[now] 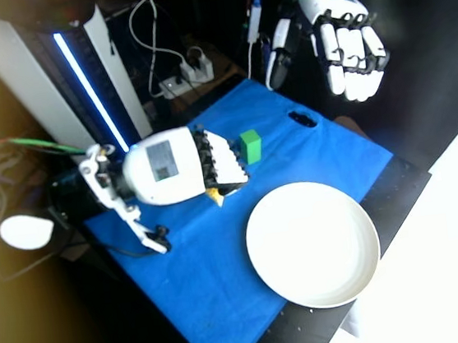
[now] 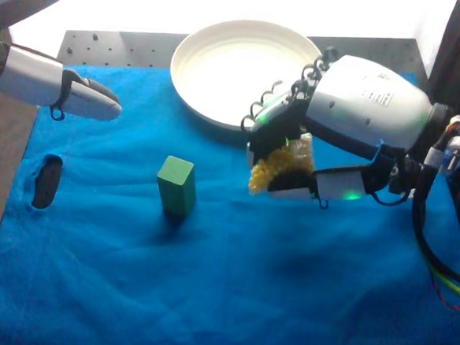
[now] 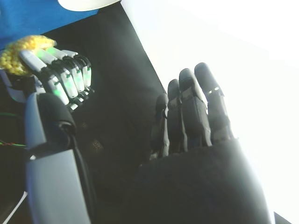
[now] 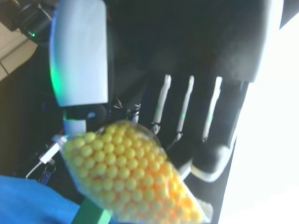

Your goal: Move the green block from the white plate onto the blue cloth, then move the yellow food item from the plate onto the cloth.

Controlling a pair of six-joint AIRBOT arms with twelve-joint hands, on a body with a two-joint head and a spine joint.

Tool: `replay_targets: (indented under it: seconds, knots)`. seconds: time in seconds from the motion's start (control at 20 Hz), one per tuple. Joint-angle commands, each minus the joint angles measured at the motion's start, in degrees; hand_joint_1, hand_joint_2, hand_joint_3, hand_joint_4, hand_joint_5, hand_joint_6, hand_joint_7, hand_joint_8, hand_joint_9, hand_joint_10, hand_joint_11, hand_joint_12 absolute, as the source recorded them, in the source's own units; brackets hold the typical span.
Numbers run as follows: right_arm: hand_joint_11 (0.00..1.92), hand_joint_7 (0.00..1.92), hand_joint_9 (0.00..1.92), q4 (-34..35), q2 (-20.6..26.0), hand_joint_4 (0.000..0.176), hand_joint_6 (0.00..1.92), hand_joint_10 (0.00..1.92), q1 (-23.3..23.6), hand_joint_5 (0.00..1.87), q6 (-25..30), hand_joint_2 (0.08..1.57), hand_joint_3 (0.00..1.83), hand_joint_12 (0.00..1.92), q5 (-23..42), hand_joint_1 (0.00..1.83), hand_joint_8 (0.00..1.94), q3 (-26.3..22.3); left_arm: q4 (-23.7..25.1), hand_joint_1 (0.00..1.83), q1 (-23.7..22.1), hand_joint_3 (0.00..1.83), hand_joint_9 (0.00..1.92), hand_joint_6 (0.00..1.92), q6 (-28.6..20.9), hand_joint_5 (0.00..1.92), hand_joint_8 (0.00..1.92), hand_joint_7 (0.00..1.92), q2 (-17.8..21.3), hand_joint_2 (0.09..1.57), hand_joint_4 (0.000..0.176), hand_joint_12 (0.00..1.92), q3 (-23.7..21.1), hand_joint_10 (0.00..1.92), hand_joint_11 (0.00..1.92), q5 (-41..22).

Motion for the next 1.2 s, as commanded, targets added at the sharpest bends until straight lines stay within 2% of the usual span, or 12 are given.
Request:
replay_targets:
  seconds: [0.0, 0.05, 0.15, 0.2, 0.25, 0.3, 0.35, 0.5, 0.6, 1.0, 1.05, 1.15]
  knots:
    - [0.74, 1.06, 0.90, 2.67, -0.07, 0.000, 0.77, 1.35, 0.42, 0.97, 0.01, 1.11, 0.00, 1.85, 6.67, 1.26, 1.09, 0.06, -1.68, 0.78, -0.56, 0.00, 0.34, 0.00, 0.08, 0.21, 0.00, 0.32, -0.03, 0.81, 0.081, 0.85, 0.05, 0.00, 0.00, -6.46]
    - [0.68, 1.05, 0.87, 2.67, -0.03, 0.000, 0.84, 1.30, 0.33, 0.91, 0.01, 1.12, 0.00, 1.85, 6.62, 1.26, 1.09, 0.05, -1.67, 0.77, -0.54, 0.00, 0.33, 0.00, 0.13, 0.20, 0.00, 0.32, -0.03, 0.81, 0.090, 0.79, 0.05, 0.00, 0.00, -6.28]
    - [0.34, 0.71, 0.51, 2.70, 0.08, 0.000, 0.02, 0.88, 0.25, 0.53, 0.01, 0.84, 0.00, 1.66, 6.60, 0.75, 0.12, 0.04, -1.67, 0.76, -0.54, 0.00, 0.33, 0.00, 0.18, 0.18, 0.01, 0.33, -0.15, 0.81, 0.082, 0.80, 0.05, 0.00, 0.00, -6.01]
    - [0.34, 0.71, 0.51, 2.71, 0.12, 0.000, 0.02, 0.88, 0.21, 0.53, 0.01, 0.84, 0.00, 1.66, 6.59, 0.75, 0.12, 0.04, -1.66, 0.76, -0.54, 0.00, 0.33, 0.00, 0.22, 0.18, 0.01, 0.33, -0.21, 0.81, 0.082, 0.80, 0.05, 0.00, 0.00, -5.97]
    - [0.27, 0.64, 0.50, 2.86, 0.18, 0.028, 0.00, 0.62, 0.12, 0.43, 0.01, 0.81, 0.00, 1.53, 6.57, 0.66, 0.03, 0.01, -1.66, 0.76, -0.54, 0.00, 0.33, 0.00, 0.30, 0.18, 0.01, 0.33, -0.29, 0.81, 0.087, 0.80, 0.05, 0.00, 0.00, -5.95]
    - [0.02, 0.31, 0.34, 3.10, 0.24, 0.141, 0.00, 0.14, 0.02, 0.17, 0.01, 0.71, 0.00, 1.22, 6.59, 0.63, 0.00, -0.05, -1.66, 0.74, -0.53, 0.00, 0.34, 0.01, 0.33, 0.19, 0.01, 0.34, -0.32, 0.80, 0.093, 0.80, 0.05, 0.01, 0.02, -5.95]
    - [0.00, 0.20, 0.26, 3.51, 0.35, 0.169, 0.00, 0.05, -0.07, 0.11, 0.01, 0.68, 0.00, 0.99, 6.59, 0.64, 0.00, -0.16, -1.66, 0.74, -0.53, 0.00, 0.34, 0.01, 0.35, 0.20, 0.01, 0.35, -0.34, 0.79, 0.093, 0.80, 0.04, 0.01, 0.02, -5.96]
    - [0.00, 0.03, 0.03, 6.33, 1.67, 0.176, 0.00, 0.01, -0.35, 0.00, 0.01, 0.66, 0.00, 0.23, 7.75, 0.66, 0.01, -0.65, -1.69, 0.72, -0.30, 0.00, 0.33, 0.00, 0.36, 0.17, 0.00, 0.33, -0.36, 0.79, 0.092, 0.79, -0.08, 0.00, 0.01, -7.19]
    - [0.00, 0.00, 0.04, 7.91, 2.38, 0.176, 0.00, 0.00, -0.44, 0.00, 0.01, 0.62, 0.00, 0.32, 8.99, 0.60, 0.00, -0.78, -1.89, 0.70, -0.17, 0.00, 0.33, 0.00, 0.40, 0.16, 0.00, 0.32, -0.36, 0.81, 0.074, 0.80, -0.25, 0.00, 0.01, -8.06]
    - [0.00, 0.03, 0.06, 21.13, 8.65, 0.171, 0.00, 0.01, -0.92, 0.00, 0.01, 0.71, 0.01, 0.70, 20.47, 0.51, 0.00, -4.47, -11.71, 0.73, 7.44, 0.00, 0.33, 0.00, 6.96, 0.07, 0.00, 0.26, 1.18, 0.72, 0.083, 0.83, -4.75, 0.00, 0.00, -22.98]
    - [0.00, 0.03, 0.03, 22.38, 8.79, 0.176, 0.00, 0.02, -0.92, 0.00, 0.01, 0.71, 0.00, 0.36, 21.58, 0.52, 0.01, -4.39, -12.89, 0.78, 8.43, 0.00, 0.36, 0.01, 7.49, 0.12, 0.00, 0.29, 1.20, 0.71, 0.058, 0.95, -5.35, 0.00, 0.00, -25.73]
    - [0.00, 0.04, 0.03, 24.29, 9.09, 0.176, 0.00, 0.01, -0.91, 0.00, 0.01, 0.72, 0.00, 0.28, 23.34, 0.52, 0.00, -4.29, -14.13, 0.72, 9.54, 0.00, 0.35, 0.00, 7.22, 0.10, 0.00, 0.27, 1.21, 0.72, 0.062, 0.95, -5.87, 0.00, 0.00, -30.16]
